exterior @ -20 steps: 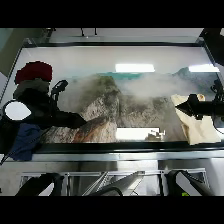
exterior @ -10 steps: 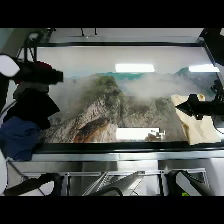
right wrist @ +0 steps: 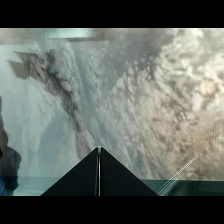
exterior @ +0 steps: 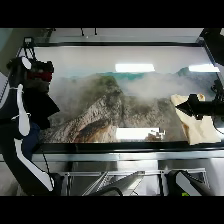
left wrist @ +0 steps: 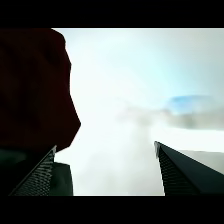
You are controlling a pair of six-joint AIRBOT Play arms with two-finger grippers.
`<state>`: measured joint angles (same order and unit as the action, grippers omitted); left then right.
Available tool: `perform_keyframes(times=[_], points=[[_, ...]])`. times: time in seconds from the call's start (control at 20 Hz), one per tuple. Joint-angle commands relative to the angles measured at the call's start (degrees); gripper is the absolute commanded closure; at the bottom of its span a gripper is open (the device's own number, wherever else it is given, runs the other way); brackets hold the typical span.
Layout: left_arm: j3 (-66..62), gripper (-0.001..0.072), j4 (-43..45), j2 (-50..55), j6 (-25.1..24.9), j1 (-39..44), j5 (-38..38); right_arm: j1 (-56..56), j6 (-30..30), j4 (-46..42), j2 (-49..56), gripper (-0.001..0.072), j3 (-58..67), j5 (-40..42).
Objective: Fold the shirts.
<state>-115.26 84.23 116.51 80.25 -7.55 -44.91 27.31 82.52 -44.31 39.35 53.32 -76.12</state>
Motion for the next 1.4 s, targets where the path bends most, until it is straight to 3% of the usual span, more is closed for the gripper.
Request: perform_keyframes(times=[0.0, 0.35, 0.4, 0.45, 0.5, 0.6, 0.75, 1.1, 1.35], points=[[0.07, 0.0018, 0.83, 8.90, -4.39, -1.07, 12.07, -0.02, 0.00, 0.02, -0.04, 0.0693, -0.02, 0.00], [-2.14, 0.0020, 13.38, 13.14, -4.13, -1.07, 14.27, -0.02, 0.00, 0.02, -0.04, 0.0693, -0.02, -0.02], [-2.14, 0.0107, 13.70, 13.14, -4.13, -1.07, 13.94, -0.02, 0.00, 0.00, -0.04, 0.0693, -0.02, -0.02], [-2.14, 0.0351, 13.70, 13.14, -4.15, -1.05, 13.11, -0.02, 0.02, 0.02, -0.04, 0.0693, -0.02, -0.02], [-2.14, 0.0507, 13.68, 13.11, -4.15, -1.03, 12.09, -0.02, 0.02, 0.02, -0.04, 0.0693, -0.02, 0.00], [-2.21, 0.0701, 13.64, 13.09, -4.15, -1.01, 8.87, -0.02, 0.00, 0.02, -0.04, 0.0693, -0.02, -0.02], [-2.21, 0.0697, 11.89, 11.13, -4.13, 0.07, 4.96, -0.02, 0.02, 0.02, -0.04, 0.0693, -0.02, 0.00], [-2.21, 0.0697, 0.92, -6.32, -4.13, 8.39, 8.52, -0.02, 0.00, 0.02, -0.04, 0.0693, -0.02, -0.02], [-2.19, 0.0697, -8.31, -21.24, -4.09, 16.96, -8.46, -0.02, 0.00, 0.00, -0.04, 0.0693, -0.02, -0.02]])
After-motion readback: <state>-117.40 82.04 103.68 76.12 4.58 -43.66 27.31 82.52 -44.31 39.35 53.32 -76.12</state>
